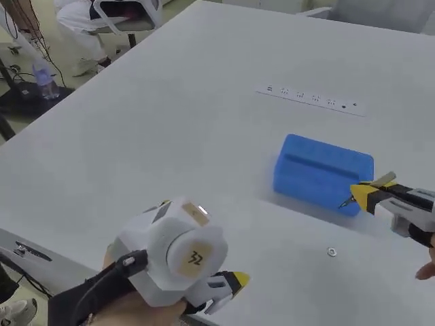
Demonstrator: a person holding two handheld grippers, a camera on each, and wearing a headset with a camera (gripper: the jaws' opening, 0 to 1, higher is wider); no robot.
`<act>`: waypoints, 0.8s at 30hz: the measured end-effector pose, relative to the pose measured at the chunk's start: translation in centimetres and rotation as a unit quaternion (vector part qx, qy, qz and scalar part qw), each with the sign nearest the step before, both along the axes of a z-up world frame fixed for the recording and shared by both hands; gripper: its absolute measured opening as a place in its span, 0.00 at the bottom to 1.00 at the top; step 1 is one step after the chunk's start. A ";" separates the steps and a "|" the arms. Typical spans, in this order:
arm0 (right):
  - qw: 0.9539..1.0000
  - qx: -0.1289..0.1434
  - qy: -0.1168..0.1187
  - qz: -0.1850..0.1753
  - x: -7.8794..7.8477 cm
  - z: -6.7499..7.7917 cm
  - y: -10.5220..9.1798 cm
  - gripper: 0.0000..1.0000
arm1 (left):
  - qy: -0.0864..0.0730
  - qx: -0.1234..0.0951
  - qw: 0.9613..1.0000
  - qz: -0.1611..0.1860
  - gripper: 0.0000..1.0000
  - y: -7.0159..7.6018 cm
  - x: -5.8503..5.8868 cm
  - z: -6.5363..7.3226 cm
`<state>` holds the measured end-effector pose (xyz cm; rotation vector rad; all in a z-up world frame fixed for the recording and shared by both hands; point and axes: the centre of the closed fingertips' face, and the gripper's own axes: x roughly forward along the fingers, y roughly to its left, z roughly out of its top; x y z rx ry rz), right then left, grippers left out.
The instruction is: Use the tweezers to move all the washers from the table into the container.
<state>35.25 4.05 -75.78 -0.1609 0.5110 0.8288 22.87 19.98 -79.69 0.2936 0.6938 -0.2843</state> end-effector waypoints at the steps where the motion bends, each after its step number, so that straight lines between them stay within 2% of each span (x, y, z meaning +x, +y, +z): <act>1: 1.000 -0.002 0.002 0.001 -0.3 -0.3 0.0 0.03 | 0.000 0.000 1.000 0.000 0.90 0.0 0.0 0.0; 4: 1.000 -0.009 0.010 0.003 -1.3 -0.9 -0.1 0.03 | 0.001 0.001 1.000 -0.001 0.90 0.0 0.0 -0.1; 13: 0.999 -0.027 0.030 0.006 -2.9 -2.8 -0.1 0.03 | 0.004 0.003 1.000 0.001 0.90 0.1 -0.1 -0.1; 16: 0.999 -0.035 0.033 0.006 -3.2 -3.3 -0.3 0.03 | 0.004 0.003 1.000 0.001 0.90 0.1 0.0 -0.2; 24: 0.998 -0.034 0.046 -0.001 -3.3 -3.9 -0.7 0.03 | 0.004 0.002 1.000 -0.001 0.91 0.0 -0.1 -0.1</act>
